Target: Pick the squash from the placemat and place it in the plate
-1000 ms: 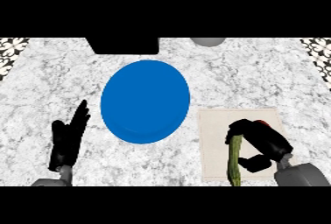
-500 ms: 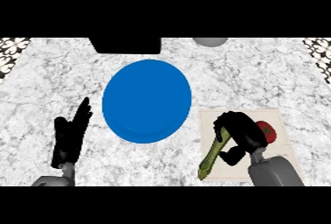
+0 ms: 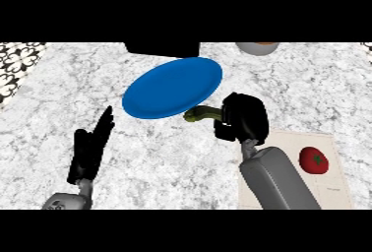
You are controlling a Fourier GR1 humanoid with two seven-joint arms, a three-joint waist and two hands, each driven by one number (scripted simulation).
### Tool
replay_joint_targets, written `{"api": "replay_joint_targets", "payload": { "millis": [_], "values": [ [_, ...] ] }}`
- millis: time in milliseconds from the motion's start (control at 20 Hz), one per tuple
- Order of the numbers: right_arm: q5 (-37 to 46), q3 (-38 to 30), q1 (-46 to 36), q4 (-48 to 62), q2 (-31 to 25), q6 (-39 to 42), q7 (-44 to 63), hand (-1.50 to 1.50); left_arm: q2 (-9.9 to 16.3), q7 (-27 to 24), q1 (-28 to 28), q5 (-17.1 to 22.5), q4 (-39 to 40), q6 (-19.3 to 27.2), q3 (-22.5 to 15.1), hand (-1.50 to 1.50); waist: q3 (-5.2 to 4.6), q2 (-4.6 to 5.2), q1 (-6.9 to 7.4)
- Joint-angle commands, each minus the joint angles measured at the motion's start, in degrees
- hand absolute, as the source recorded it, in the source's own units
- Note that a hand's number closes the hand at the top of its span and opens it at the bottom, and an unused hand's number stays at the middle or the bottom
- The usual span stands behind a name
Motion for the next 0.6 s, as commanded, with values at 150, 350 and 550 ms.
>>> {"api": "replay_joint_targets", "payload": {
  "millis": [150, 350, 550],
  "values": [
    [9.51, 4.2, -15.98, 2.41, 0.89, -9.85, 23.8, 1.5, -0.81, 0.8, -2.3, -0.35, 1.2, -0.66, -1.23, 0.0, -0.12, -0.22, 2.13],
    [15.63, 6.58, -23.68, 7.46, 0.91, -11.22, 36.33, 1.5, -0.65, 0.52, -2.74, -0.22, 2.06, -1.28, -1.23, 0.0, -0.12, 0.19, 2.6],
    [16.08, 7.5, -27.62, 10.49, 0.9, -11.33, 45.42, 1.5, -0.99, 0.23, -3.42, -0.71, 2.85, -0.65, -1.1, 0.0, -0.01, 0.25, 2.24]
  ]
}}
